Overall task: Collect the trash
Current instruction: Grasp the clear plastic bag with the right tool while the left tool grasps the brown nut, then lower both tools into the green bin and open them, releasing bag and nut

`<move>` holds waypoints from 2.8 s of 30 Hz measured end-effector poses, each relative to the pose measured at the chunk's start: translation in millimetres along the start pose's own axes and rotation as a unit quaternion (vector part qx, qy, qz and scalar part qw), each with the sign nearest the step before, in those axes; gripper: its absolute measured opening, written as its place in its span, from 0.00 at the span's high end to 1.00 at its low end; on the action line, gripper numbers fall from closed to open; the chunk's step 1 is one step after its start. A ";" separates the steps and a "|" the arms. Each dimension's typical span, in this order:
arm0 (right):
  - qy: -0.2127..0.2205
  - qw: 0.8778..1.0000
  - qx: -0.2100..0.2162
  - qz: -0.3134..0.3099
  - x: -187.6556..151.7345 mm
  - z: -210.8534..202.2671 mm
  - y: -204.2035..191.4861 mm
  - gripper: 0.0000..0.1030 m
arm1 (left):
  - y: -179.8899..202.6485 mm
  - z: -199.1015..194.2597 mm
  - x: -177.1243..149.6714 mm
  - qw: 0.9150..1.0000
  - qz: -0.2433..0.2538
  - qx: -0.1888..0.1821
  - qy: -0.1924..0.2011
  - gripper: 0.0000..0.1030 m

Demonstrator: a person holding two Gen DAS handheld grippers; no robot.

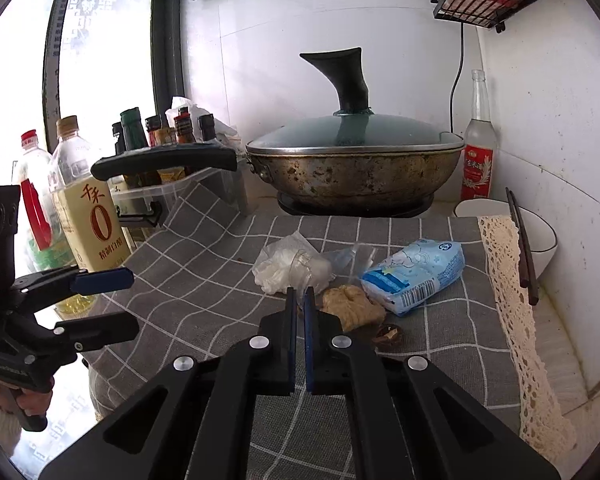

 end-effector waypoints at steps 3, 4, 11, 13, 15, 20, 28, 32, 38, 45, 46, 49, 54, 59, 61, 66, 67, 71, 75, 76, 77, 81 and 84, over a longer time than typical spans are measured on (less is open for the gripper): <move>0.021 1.000 0.014 0.011 9.8 -11.7 3.7 0.99 | 5.6 6.4 9.2 1.000 0.016 0.001 -0.004 0.25; 0.027 0.999 0.016 0.014 12.6 -16.1 5.7 0.99 | 8.3 8.9 12.5 1.000 0.022 0.002 -0.006 0.25; 0.058 0.996 0.044 0.047 19.7 -47.5 26.7 0.99 | 34.3 36.9 33.2 0.998 0.059 -0.021 -0.018 0.25; 0.061 0.996 0.044 0.051 18.0 -54.0 31.9 0.99 | 39.2 48.5 37.0 0.997 0.065 -0.019 -0.027 0.29; 0.062 0.996 0.039 0.049 15.8 -58.8 34.0 0.99 | 41.0 61.0 38.9 0.997 0.061 -0.022 -0.041 0.36; 0.060 0.997 0.029 0.039 9.6 -63.6 32.3 0.99 | 41.6 89.6 40.9 0.996 0.046 -0.012 -0.079 0.56; 0.060 0.997 0.031 0.040 2.7 -63.5 34.3 0.99 | 37.7 110.4 44.6 0.993 0.025 0.002 -0.116 0.57; 0.058 0.997 0.035 0.044 0.2 -62.3 35.5 0.99 | 37.9 115.6 49.0 0.992 0.019 0.007 -0.127 0.57; 0.055 0.997 0.041 0.041 -3.8 -66.6 28.6 0.99 | 34.6 120.8 54.1 0.991 0.018 0.020 -0.128 0.79; 0.053 0.997 0.039 0.027 -5.0 -79.8 11.4 0.99 | 38.6 91.2 49.6 0.995 0.018 0.026 -0.091 0.80; 0.054 0.998 0.038 0.025 -5.2 -82.5 8.5 0.99 | 39.8 85.9 48.7 0.996 0.018 0.025 -0.087 0.80; 0.056 0.998 0.035 0.020 -6.3 -93.0 -1.7 0.99 | 44.5 69.7 45.7 0.997 0.021 0.021 -0.078 0.80; 0.060 0.998 0.029 0.010 -11.8 -114.7 -23.2 0.99 | 52.9 38.5 38.3 0.998 0.023 0.013 -0.062 0.80; 0.064 0.998 0.021 0.004 -30.8 -139.4 -44.9 0.99 | 63.1 2.9 18.3 0.999 0.023 0.002 -0.050 0.80; 0.062 0.998 0.020 0.003 -43.9 -148.2 -52.7 0.99 | 70.1 -10.6 5.0 0.999 0.025 -0.003 -0.046 0.80; 0.042 0.999 0.010 0.006 -85.8 -157.1 -65.0 0.99 | 88.5 -23.3 -39.9 0.997 0.036 -0.015 -0.060 0.80; 0.037 0.999 0.010 0.009 -95.8 -157.9 -66.6 0.99 | 92.7 -23.1 -50.7 0.997 0.039 -0.018 -0.065 0.80; 0.012 1.000 0.005 0.019 -137.8 -153.2 -71.0 0.99 | 106.7 -15.8 -92.3 0.995 0.045 -0.029 -0.083 0.80; -0.016 0.999 0.001 0.031 -180.7 -138.9 -69.1 0.99 | 116.5 3.0 -135.9 0.993 0.051 -0.038 -0.102 0.80; -0.022 0.999 0.001 0.037 -191.7 -133.6 -66.9 0.99 | 118.0 9.1 -145.9 0.992 0.054 -0.039 -0.107 0.80; -0.029 0.999 0.002 0.044 -202.3 -127.5 -64.2 0.99 | 118.9 15.9 -155.1 0.991 0.055 -0.040 -0.113 0.80; -0.063 0.995 0.004 0.071 -240.3 -97.7 -52.3 0.99 | 118.4 43.1 -186.9 0.987 0.053 -0.048 -0.142 0.80; -0.086 0.992 0.007 0.091 -262.1 -75.1 -41.1 0.99 | 117.6 62.1 -203.9 0.984 0.056 -0.054 -0.160 0.80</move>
Point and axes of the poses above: each gripper's, at about its wrist camera, not at the fingertips, and z roughly the way its jaws point, y to its right, x to its top, the point moved 6 cm from there along z, roughly the way its jaws point, and after that the axes turned 12 degrees about -y, right-handed, at the moved point
